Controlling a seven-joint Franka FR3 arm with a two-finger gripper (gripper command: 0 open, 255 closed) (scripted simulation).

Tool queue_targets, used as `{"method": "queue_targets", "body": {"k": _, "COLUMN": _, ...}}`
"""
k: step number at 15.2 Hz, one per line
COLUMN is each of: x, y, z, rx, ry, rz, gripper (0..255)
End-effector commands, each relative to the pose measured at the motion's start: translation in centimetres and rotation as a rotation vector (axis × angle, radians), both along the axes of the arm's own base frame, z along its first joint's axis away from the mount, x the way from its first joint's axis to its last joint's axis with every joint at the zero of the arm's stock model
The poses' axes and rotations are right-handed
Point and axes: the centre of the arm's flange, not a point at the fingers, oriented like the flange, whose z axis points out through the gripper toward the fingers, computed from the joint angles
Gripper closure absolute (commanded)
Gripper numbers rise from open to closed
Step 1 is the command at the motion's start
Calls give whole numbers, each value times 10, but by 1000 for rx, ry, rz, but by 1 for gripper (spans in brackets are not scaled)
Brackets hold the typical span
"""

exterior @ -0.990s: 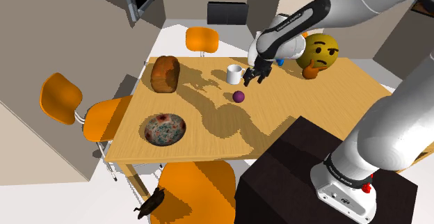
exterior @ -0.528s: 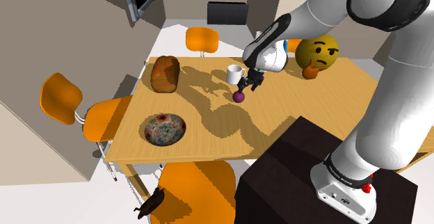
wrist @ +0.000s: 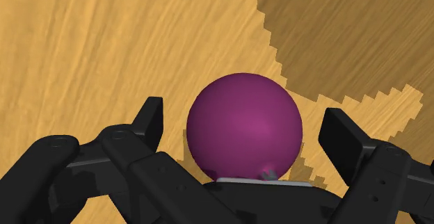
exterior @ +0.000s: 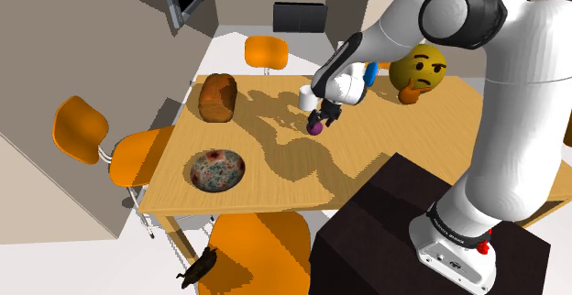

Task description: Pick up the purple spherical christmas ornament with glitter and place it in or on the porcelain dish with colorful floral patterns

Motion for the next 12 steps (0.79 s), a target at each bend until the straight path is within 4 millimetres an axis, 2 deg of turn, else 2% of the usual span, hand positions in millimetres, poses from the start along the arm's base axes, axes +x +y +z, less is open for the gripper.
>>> {"method": "queue_targets", "body": {"k": 1, "x": 3, "y": 3, "z": -10, "rx": 0, "ry": 0, "rz": 0, "gripper": 0}}
{"method": "queue_targets", "body": {"k": 9, "x": 3, "y": 3, "z": -13, "rx": 0, "ry": 0, "rz": 0, "gripper": 0}}
{"method": "queue_targets", "body": {"k": 10, "x": 3, "y": 3, "z": -13, "rx": 0, "ry": 0, "rz": 0, "gripper": 255}}
{"method": "queue_targets", "body": {"k": 12, "x": 3, "y": 2, "z": -13, "rx": 0, "ry": 0, "rz": 0, "gripper": 255}}
